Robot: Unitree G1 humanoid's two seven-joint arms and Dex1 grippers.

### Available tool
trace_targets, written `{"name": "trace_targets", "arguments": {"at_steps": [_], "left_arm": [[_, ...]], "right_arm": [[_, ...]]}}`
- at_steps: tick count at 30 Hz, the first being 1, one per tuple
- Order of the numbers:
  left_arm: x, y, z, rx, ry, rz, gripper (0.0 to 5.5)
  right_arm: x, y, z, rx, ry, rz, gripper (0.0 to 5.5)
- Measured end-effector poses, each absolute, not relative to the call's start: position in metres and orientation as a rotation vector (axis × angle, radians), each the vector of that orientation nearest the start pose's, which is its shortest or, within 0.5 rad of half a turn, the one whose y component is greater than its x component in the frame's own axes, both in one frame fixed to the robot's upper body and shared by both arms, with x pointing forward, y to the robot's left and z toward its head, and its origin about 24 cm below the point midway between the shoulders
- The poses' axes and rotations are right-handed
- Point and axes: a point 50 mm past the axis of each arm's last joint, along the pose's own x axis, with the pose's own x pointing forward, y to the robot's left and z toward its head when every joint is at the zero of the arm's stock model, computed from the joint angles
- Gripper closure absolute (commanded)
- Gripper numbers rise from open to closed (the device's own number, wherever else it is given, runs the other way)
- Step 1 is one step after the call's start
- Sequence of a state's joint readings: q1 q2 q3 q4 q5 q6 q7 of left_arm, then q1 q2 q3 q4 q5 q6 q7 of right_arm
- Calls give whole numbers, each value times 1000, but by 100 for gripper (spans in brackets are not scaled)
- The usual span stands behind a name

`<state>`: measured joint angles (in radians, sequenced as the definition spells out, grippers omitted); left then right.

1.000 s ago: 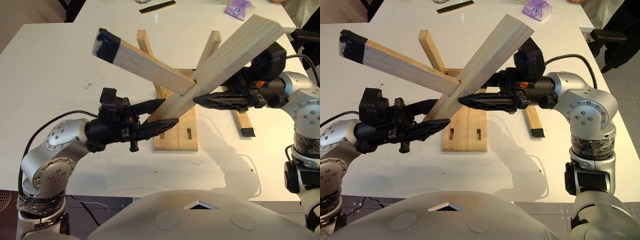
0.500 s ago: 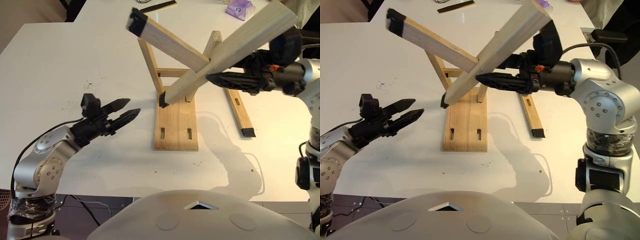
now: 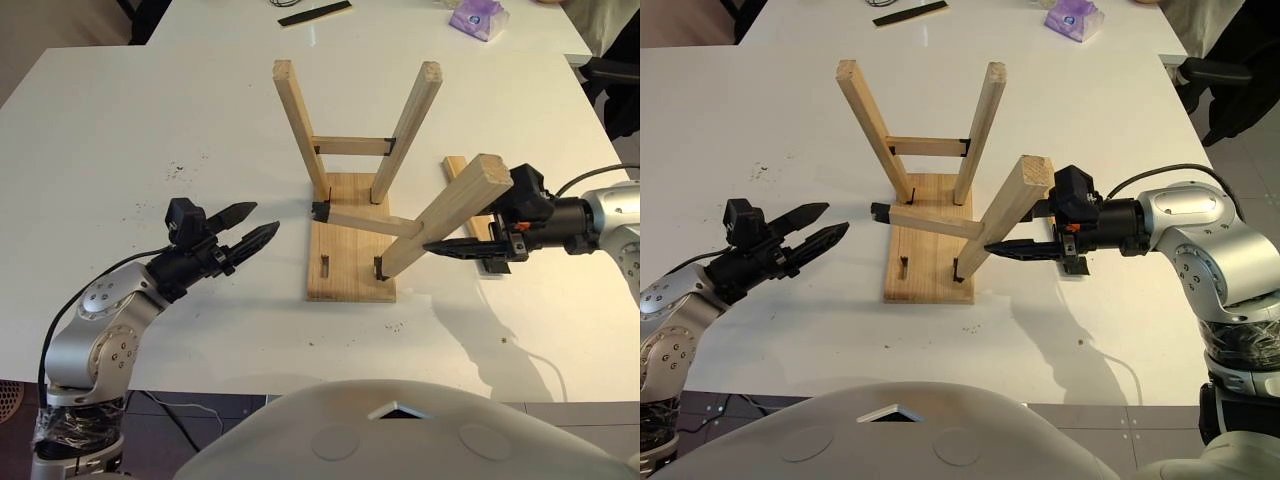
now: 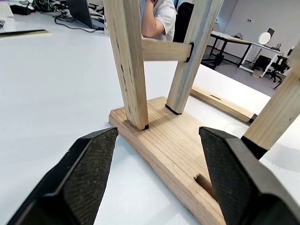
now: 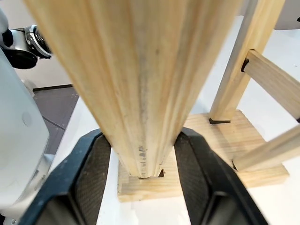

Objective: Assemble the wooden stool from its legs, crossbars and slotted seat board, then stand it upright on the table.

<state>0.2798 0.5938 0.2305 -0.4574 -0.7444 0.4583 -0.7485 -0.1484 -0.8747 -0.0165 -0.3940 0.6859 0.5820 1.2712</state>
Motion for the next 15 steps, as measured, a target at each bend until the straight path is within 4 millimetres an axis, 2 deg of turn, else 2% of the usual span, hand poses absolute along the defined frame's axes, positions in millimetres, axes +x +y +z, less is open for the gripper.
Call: {"name": "trace_targets", "arguments": {"at_steps": [9, 15], "left_arm": [[187, 216, 101, -156, 173, -761, 231], [189, 211, 99, -157, 175, -776, 231]], "right_arm": [[223, -191, 140, -190, 253, 1472, 347], [229, -187, 135, -281, 225, 1463, 347]]}}
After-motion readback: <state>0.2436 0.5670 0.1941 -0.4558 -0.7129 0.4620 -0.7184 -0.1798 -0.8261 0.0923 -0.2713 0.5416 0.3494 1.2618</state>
